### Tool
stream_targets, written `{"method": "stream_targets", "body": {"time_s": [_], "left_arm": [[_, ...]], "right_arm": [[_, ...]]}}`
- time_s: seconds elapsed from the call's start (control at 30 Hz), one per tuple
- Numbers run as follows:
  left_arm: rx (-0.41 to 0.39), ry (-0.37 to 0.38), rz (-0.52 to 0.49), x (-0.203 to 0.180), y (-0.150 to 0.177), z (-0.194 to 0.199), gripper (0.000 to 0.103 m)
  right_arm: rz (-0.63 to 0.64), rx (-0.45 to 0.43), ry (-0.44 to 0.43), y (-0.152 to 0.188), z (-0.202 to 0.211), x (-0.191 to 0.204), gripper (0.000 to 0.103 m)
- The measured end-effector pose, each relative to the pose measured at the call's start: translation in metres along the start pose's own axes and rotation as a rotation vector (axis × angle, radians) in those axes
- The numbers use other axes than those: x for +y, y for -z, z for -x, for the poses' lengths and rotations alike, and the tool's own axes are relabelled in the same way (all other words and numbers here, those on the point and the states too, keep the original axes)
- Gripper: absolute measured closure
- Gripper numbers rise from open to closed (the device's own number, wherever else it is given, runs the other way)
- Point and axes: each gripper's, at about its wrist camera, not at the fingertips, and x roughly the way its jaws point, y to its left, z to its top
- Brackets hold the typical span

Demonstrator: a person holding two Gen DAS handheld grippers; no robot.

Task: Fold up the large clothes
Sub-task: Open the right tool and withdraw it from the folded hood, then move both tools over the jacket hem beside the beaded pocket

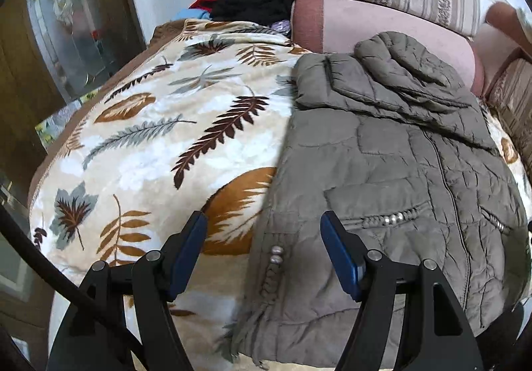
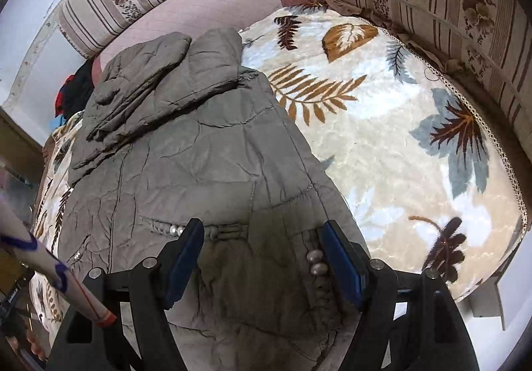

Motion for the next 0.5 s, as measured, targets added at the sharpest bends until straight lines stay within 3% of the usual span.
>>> {"method": "stream_targets", "body": {"time_s": [0.5], "left_arm": [[-0.017, 0.018, -0.086, -0.033, 0.010, 0.014, 0.033]], "right_arm": [[0.108, -0.019, 0.005, 0.020, -0.001, 0.026, 0.025]]}}
